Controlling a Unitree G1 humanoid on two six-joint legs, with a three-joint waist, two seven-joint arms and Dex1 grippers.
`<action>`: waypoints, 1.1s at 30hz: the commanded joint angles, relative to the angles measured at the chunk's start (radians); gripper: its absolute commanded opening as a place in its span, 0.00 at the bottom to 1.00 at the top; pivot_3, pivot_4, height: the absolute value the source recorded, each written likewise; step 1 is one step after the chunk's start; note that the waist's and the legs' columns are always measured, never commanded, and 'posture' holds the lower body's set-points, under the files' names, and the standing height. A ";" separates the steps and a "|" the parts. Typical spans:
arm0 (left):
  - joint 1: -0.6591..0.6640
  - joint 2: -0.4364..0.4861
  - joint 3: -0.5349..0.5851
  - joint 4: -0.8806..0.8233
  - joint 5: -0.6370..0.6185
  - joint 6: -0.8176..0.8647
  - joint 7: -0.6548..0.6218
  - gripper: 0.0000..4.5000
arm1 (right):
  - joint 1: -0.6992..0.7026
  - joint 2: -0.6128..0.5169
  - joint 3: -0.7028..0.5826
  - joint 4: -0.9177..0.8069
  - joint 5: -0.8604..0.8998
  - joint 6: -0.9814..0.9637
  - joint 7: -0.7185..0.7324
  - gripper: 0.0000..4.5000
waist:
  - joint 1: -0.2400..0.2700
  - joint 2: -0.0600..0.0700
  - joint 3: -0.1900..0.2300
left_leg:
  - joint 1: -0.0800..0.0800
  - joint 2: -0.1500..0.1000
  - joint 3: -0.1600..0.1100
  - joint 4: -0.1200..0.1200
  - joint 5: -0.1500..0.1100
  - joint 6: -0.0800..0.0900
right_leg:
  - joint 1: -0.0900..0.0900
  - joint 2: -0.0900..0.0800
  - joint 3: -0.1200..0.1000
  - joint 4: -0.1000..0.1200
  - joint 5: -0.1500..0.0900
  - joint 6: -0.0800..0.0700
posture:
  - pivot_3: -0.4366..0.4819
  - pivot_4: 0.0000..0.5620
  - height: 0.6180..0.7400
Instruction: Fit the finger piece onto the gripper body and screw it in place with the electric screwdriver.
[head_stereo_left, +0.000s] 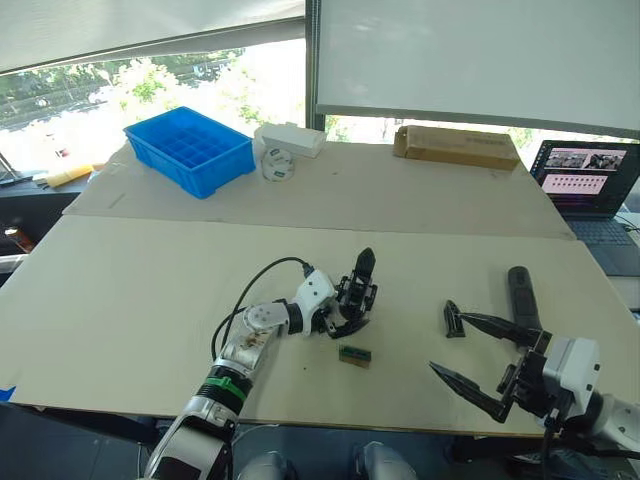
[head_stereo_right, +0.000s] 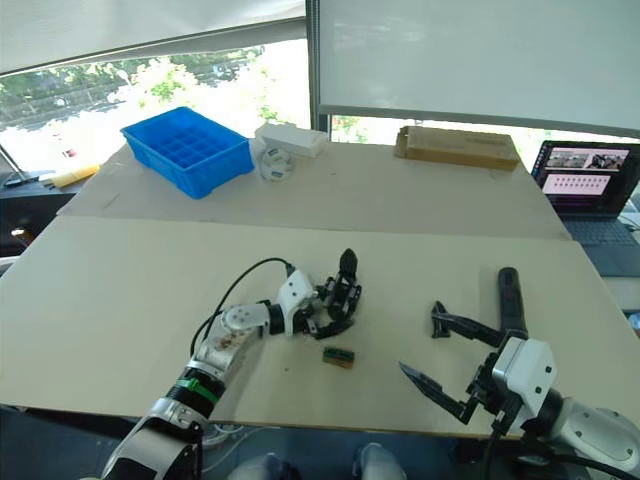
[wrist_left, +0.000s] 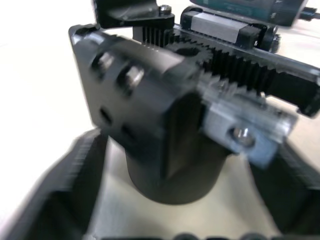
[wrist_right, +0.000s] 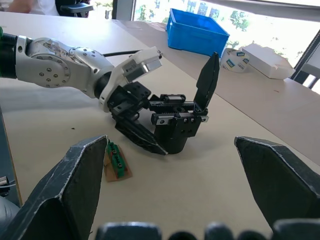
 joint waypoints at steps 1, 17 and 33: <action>0.005 0.032 0.021 -0.028 -0.014 0.005 -0.015 1.00 | 0.001 0.007 -0.004 -0.014 0.000 -0.028 -0.004 1.00 | -0.002 0.000 0.000 | 0.000 0.000 0.000 0.000 0.000 0.000 | 0.000 0.000 0.000 0.000 0.000 0.000 | 0.48 0.27 1.00; 0.130 0.353 0.187 -0.206 -0.226 0.034 -0.308 1.00 | 0.139 0.026 -0.139 -0.001 0.062 -0.023 0.009 1.00 | -0.001 0.002 0.000 | 0.000 0.001 0.000 0.000 0.001 -0.002 | -0.001 -0.001 0.000 0.001 -0.003 0.002 | 0.48 0.27 1.00; 0.145 0.519 0.304 -0.462 -0.481 0.221 -0.477 1.00 | 0.205 -0.296 -0.299 -0.185 0.642 0.746 -0.589 1.00 | -0.006 0.006 0.000 | 0.000 0.000 -0.001 -0.001 -0.003 -0.007 | -0.001 -0.011 0.002 0.001 -0.007 -0.002 | 0.48 0.27 1.00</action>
